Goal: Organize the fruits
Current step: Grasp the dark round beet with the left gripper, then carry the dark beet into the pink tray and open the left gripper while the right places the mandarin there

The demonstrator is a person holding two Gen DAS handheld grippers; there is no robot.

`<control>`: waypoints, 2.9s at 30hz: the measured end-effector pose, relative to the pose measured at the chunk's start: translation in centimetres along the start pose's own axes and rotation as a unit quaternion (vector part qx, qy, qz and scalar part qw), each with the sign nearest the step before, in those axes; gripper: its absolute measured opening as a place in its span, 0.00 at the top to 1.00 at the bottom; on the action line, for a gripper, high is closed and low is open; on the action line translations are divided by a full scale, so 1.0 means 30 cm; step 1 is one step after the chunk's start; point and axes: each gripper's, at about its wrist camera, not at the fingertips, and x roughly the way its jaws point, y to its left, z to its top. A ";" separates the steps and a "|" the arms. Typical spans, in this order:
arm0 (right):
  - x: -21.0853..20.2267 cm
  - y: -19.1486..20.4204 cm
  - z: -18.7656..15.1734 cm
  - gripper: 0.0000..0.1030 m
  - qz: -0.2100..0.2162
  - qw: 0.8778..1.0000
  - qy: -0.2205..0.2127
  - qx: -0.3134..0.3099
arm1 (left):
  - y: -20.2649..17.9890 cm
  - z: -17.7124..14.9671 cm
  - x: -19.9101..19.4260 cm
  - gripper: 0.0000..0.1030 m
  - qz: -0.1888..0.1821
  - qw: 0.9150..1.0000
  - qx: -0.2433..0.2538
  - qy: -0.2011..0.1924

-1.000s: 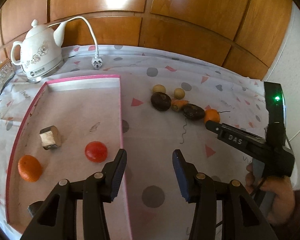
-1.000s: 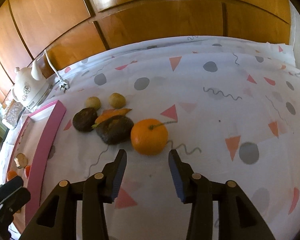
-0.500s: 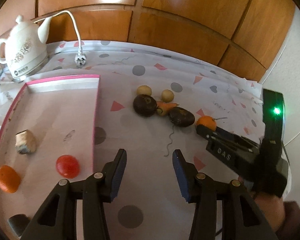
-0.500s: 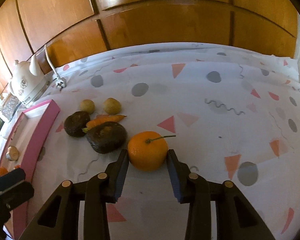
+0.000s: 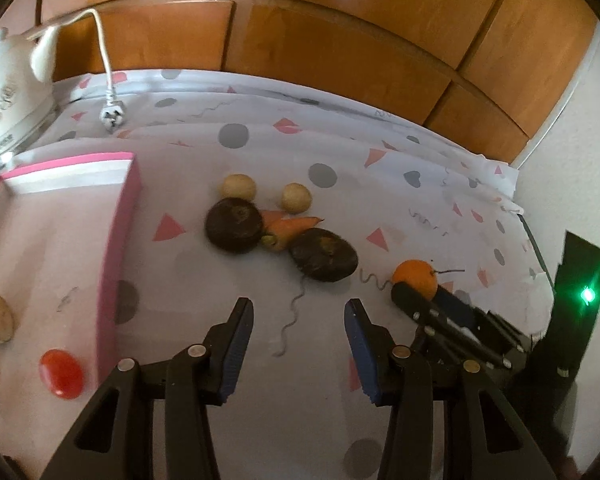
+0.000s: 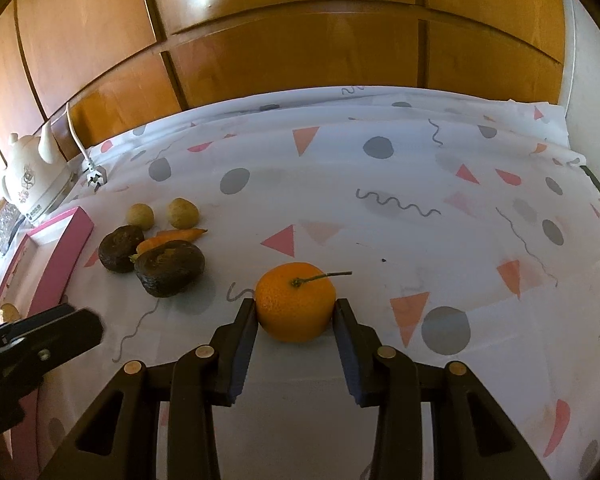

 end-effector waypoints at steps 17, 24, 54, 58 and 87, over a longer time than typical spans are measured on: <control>-0.006 -0.023 -0.005 0.62 0.008 1.000 -0.002 0.010 | -0.090 0.085 0.139 0.53 0.009 0.999 -0.021 0.022; -0.006 -0.033 -0.010 0.62 0.012 1.000 -0.003 0.014 | -0.099 0.102 0.197 0.56 0.034 0.999 -0.023 0.031; -0.058 0.009 -0.075 0.64 0.010 1.000 0.005 -0.019 | -0.007 -0.162 0.023 0.61 0.047 0.995 0.077 -0.037; -0.064 0.008 -0.078 0.64 0.010 1.000 0.005 -0.019 | 0.004 -0.160 0.019 0.62 0.042 0.996 0.074 -0.035; -0.119 0.133 -0.161 0.64 0.025 0.997 0.008 -0.067 | 0.065 -0.192 -0.231 0.62 0.080 0.993 0.044 -0.077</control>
